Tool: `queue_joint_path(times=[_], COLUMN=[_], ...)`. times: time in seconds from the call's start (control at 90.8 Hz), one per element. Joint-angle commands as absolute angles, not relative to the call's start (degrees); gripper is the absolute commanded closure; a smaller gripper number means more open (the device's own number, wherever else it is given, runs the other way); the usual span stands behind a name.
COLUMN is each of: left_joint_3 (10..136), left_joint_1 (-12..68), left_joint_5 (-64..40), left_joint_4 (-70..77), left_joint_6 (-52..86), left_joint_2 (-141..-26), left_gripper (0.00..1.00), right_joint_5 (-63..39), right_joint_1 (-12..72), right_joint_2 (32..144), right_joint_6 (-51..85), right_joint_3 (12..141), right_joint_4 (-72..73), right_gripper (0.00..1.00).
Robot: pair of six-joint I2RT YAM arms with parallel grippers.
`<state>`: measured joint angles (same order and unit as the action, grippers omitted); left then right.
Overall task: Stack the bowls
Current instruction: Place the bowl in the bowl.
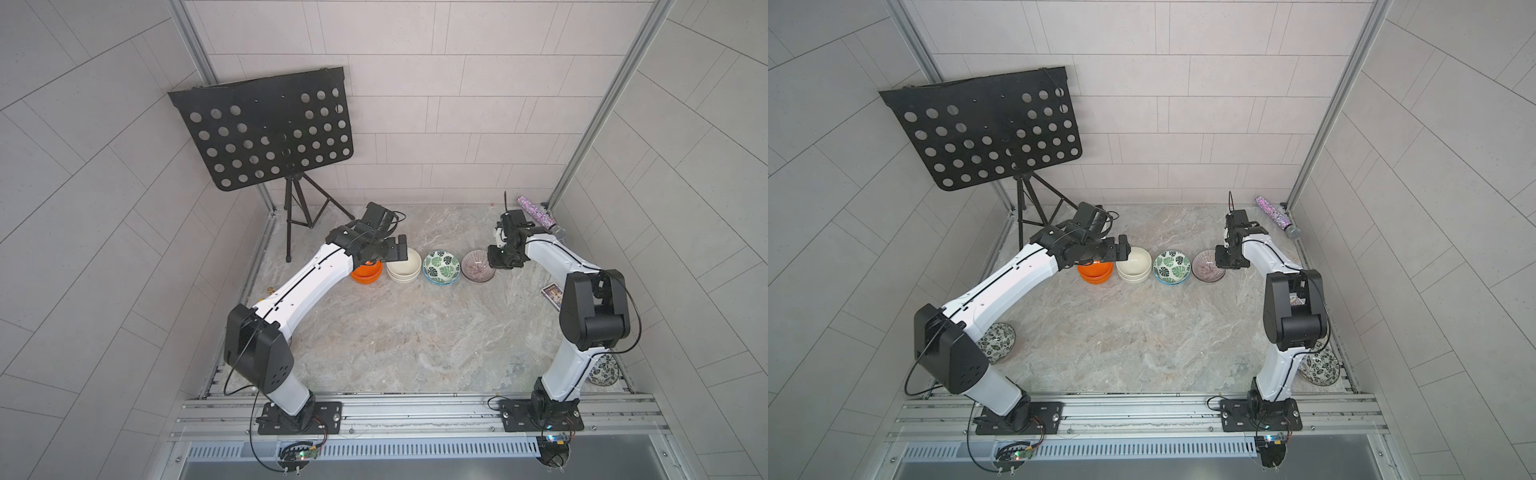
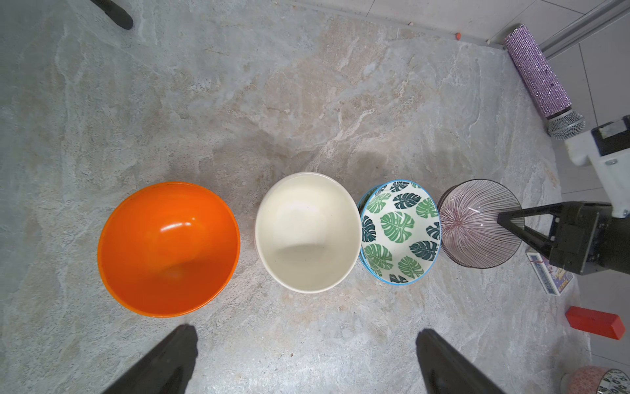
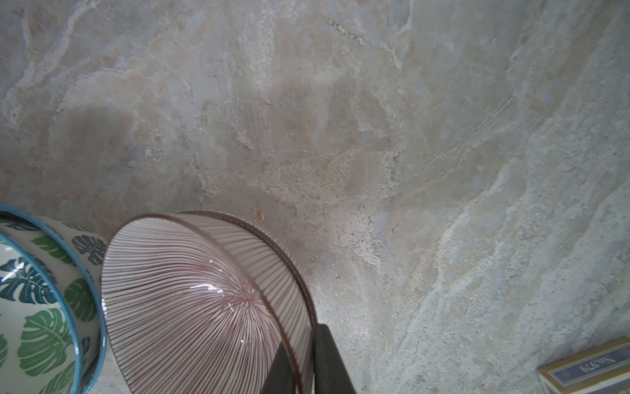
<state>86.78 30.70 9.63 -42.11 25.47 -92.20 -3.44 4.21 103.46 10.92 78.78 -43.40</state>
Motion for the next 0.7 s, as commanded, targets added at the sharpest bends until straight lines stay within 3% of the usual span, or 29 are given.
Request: queue_joint_path(times=[0.0, 0.33, 0.693], left_joint_3=[86.5, 86.3, 86.3], left_joint_1=[30.2, 30.1, 30.1], left_joint_5=[9.2, 8.7, 8.4], left_joint_4=[-43.4, -43.5, -43.6], left_joint_6=[25.0, 25.2, 25.3], left_joint_2=[-91.1, -91.1, -91.4], left_gripper=[0.00, 0.00, 0.00], right_joint_5=[-2.6, -0.6, -3.7], right_joint_1=[4.8, 4.5, 3.5], right_joint_2=[103.8, 101.3, 102.8], right_joint_6=[10.6, 10.1, 10.4], right_joint_3=[80.8, 80.7, 80.3], right_joint_4=[-43.8, -44.7, -43.0], right_gripper=[0.84, 0.74, 0.83])
